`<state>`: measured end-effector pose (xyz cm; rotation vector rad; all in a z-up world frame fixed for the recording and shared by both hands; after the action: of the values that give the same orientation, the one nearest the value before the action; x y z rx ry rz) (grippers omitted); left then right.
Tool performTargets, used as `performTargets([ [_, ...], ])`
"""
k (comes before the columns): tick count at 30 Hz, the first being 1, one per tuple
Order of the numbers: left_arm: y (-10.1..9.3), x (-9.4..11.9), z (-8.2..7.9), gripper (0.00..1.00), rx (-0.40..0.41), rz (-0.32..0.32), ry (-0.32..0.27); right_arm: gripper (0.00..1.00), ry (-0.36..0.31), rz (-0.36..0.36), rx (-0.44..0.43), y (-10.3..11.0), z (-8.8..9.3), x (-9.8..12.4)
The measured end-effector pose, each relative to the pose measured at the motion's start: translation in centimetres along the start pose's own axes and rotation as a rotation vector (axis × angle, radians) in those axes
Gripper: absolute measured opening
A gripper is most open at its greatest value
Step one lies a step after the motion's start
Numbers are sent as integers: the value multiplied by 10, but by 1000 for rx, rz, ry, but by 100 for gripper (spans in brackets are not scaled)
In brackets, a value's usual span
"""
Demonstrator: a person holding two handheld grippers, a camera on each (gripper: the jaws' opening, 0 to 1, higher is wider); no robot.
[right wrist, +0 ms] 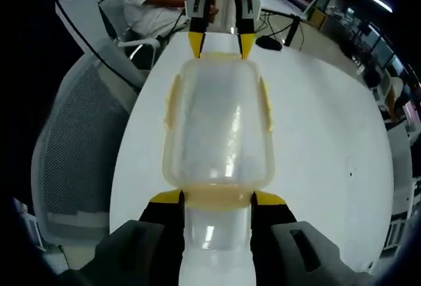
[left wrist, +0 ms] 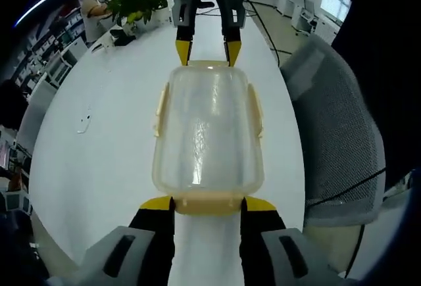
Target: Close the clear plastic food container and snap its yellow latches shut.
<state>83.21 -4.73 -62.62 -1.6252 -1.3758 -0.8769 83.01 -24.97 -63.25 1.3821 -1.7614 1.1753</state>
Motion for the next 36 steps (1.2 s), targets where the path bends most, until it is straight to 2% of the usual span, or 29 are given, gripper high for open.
performTargets([
  [20,11,-22,-41,32,-8,12,-7,35,42,3,-6,-6,44,14],
  [36,20,-43,-66,32,-11,19,-17,36,93,-1,3,-9,77,16],
])
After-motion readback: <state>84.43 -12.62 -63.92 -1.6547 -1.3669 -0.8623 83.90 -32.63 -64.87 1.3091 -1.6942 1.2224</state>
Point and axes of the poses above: the point that each gripper's makers call its tool centre point, and the gripper's own axes: x roughly backward along the fingers, y roughly to its left, z roughly out of its underside, the point moved 5 cm from there along x, roughly backward along the fingers, and after that the axes turned 14 degrees about z, right-handed, at the moved point
